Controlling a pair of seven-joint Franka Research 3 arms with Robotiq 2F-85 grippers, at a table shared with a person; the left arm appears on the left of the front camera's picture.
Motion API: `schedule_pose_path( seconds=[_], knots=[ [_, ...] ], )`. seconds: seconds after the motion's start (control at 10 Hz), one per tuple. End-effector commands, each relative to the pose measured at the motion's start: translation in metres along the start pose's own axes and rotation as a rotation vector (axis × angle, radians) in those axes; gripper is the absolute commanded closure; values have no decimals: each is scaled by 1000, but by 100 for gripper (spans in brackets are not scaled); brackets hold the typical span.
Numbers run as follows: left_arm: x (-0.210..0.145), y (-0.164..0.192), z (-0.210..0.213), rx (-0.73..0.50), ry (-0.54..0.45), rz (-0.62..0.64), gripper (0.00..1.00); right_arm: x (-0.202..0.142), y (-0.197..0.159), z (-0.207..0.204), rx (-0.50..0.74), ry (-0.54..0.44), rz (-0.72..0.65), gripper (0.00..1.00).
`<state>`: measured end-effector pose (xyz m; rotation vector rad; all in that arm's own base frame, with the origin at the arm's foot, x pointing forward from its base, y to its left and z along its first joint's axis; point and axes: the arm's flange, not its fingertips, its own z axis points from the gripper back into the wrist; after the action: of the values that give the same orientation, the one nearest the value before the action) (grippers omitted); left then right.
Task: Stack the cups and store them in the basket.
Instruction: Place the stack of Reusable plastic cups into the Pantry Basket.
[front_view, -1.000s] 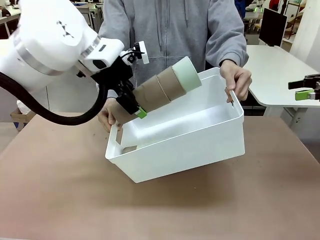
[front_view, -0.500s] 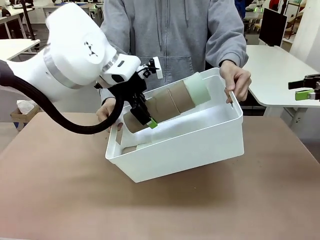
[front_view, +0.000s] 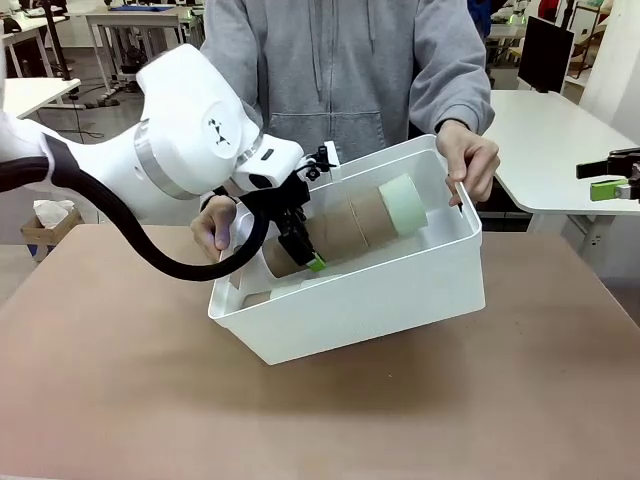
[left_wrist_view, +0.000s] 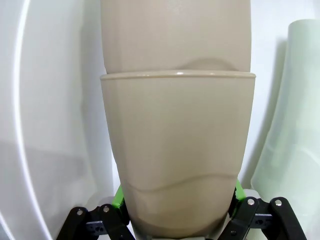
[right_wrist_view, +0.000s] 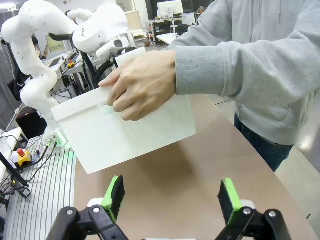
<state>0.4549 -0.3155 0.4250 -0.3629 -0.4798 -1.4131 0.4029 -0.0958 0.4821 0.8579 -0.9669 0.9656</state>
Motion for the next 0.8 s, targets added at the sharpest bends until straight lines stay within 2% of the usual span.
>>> schedule_pose_path(
  seconds=[0.0, 0.4, 0.5, 0.7],
  knots=[
    [9, 9, -10, 27, -2, -18, 16, 4, 2, 2, 5, -4, -21, 0],
    [11, 8, -32, 32, -34, -41, 16, 4, 2, 2, 5, -4, -21, 0],
    [12, 7, -32, 22, -35, -55, 0, 4, 2, 2, 5, -4, -21, 0],
    [11, 8, -23, 7, -36, -60, 0, 4, 2, 2, 5, -4, -21, 0]
  ],
)
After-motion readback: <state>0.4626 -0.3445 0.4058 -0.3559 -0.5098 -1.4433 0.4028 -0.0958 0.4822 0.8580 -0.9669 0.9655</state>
